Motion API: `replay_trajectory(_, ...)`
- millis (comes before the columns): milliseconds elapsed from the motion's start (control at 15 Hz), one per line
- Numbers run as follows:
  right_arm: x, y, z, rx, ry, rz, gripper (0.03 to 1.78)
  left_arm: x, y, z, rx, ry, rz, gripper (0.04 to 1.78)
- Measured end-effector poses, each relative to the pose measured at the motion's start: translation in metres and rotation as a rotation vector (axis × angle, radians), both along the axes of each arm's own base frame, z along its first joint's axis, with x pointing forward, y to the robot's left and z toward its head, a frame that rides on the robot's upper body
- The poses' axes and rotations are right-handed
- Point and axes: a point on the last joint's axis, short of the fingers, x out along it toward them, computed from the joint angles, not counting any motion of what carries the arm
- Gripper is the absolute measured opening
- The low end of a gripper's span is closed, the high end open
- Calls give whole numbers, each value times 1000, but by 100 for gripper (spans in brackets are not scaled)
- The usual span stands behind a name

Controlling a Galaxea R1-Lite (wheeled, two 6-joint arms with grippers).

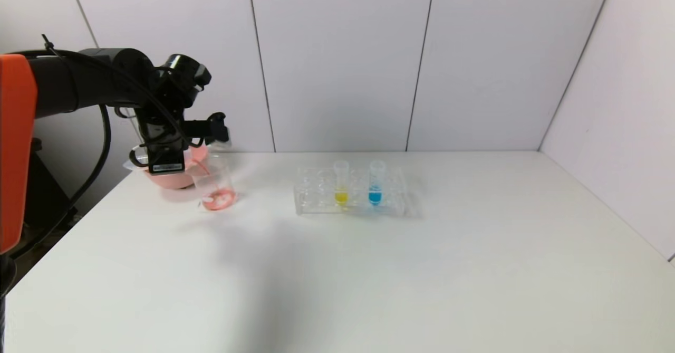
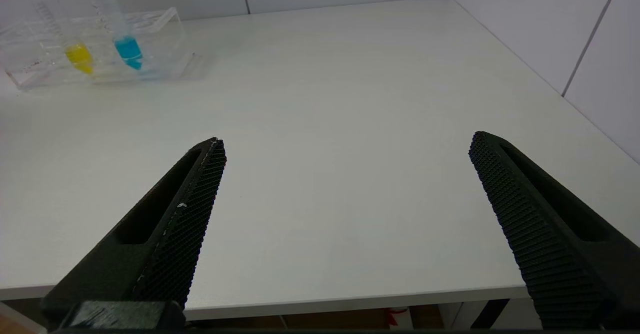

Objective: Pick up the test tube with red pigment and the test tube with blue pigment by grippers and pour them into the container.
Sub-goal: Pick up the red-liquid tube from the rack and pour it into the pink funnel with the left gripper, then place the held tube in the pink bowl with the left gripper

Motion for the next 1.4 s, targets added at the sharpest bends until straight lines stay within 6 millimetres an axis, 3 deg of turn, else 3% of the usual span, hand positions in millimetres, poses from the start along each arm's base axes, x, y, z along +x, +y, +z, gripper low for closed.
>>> replay_trajectory(867, 0, 0, 0, 0, 0, 0, 177, -3, -12, -2, 40, 13, 3, 44)
replay_trajectory(1067, 0, 0, 0, 0, 0, 0, 177, -2, -2, 2, -94, -28, -20, 44)
replay_trajectory(1400, 0, 0, 0, -1, 0, 0, 177, -2, 8, 11, -516, -167, 100, 44)
